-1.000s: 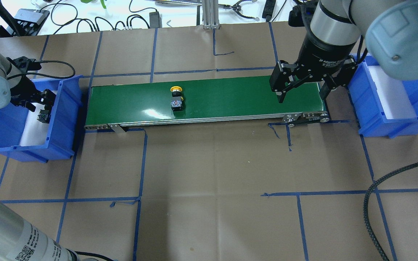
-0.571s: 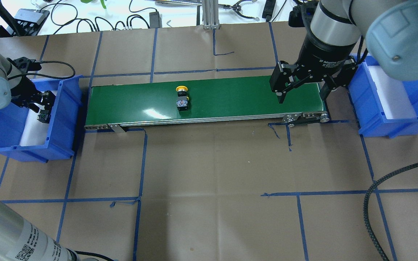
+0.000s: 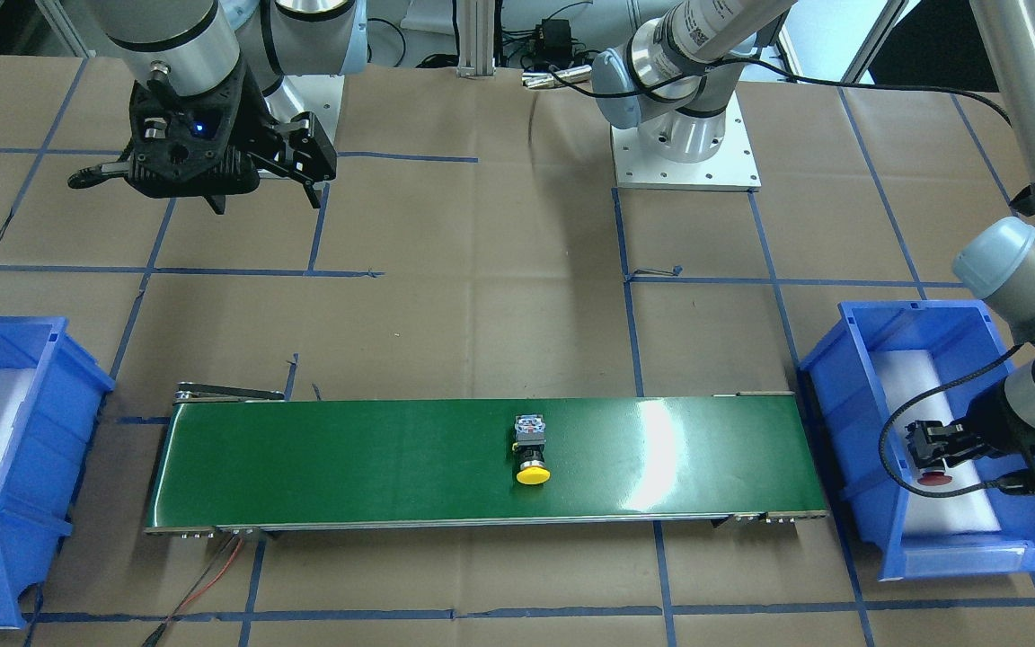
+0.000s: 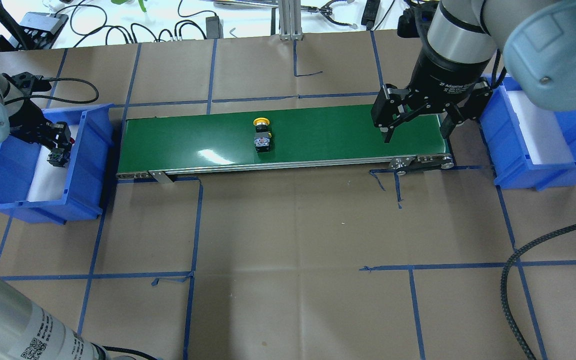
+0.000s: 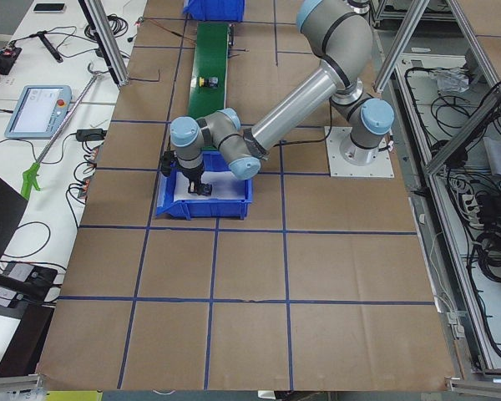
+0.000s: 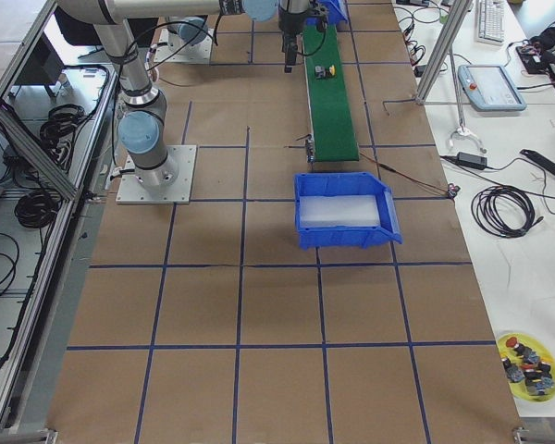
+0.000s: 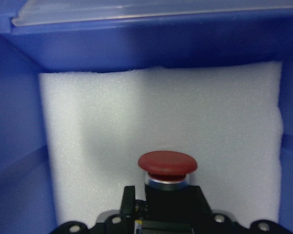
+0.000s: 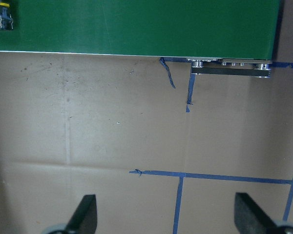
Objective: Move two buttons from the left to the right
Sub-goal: 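Lift the red button and carry it with the left gripper to the conveyor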
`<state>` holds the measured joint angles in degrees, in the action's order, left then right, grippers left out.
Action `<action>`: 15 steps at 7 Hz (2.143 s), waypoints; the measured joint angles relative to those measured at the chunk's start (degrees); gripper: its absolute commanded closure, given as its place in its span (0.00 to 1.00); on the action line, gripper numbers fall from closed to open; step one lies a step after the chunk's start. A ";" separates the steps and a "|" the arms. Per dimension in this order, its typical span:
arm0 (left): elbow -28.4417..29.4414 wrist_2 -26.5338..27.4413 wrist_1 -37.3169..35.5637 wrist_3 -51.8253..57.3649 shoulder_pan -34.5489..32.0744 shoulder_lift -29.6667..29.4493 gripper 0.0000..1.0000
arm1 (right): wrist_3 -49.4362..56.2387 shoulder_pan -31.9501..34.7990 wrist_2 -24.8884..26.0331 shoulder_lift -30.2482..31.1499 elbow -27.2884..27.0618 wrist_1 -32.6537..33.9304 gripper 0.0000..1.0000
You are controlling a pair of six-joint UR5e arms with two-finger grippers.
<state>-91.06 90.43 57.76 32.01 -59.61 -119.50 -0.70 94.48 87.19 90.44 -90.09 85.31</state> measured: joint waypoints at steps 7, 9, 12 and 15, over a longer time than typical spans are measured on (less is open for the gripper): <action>17.28 2.20 30.24 0.07 -0.15 7.50 1.00 | 0.00 0.00 0.00 0.00 0.00 0.10 0.00; 17.82 2.36 31.00 -0.26 -0.27 7.54 1.00 | -0.09 0.01 -0.06 -0.01 0.00 -0.05 0.00; 17.30 1.94 30.70 -5.38 -3.74 6.93 1.00 | -0.03 0.02 -0.32 0.00 0.00 0.06 0.00; 17.00 1.54 30.41 -19.28 -13.28 7.34 1.00 | 0.00 0.01 -0.46 -0.03 0.00 0.12 0.00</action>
<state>-74.06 91.97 88.17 12.74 -72.90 -112.15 -0.70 94.50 86.73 90.41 -90.09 85.43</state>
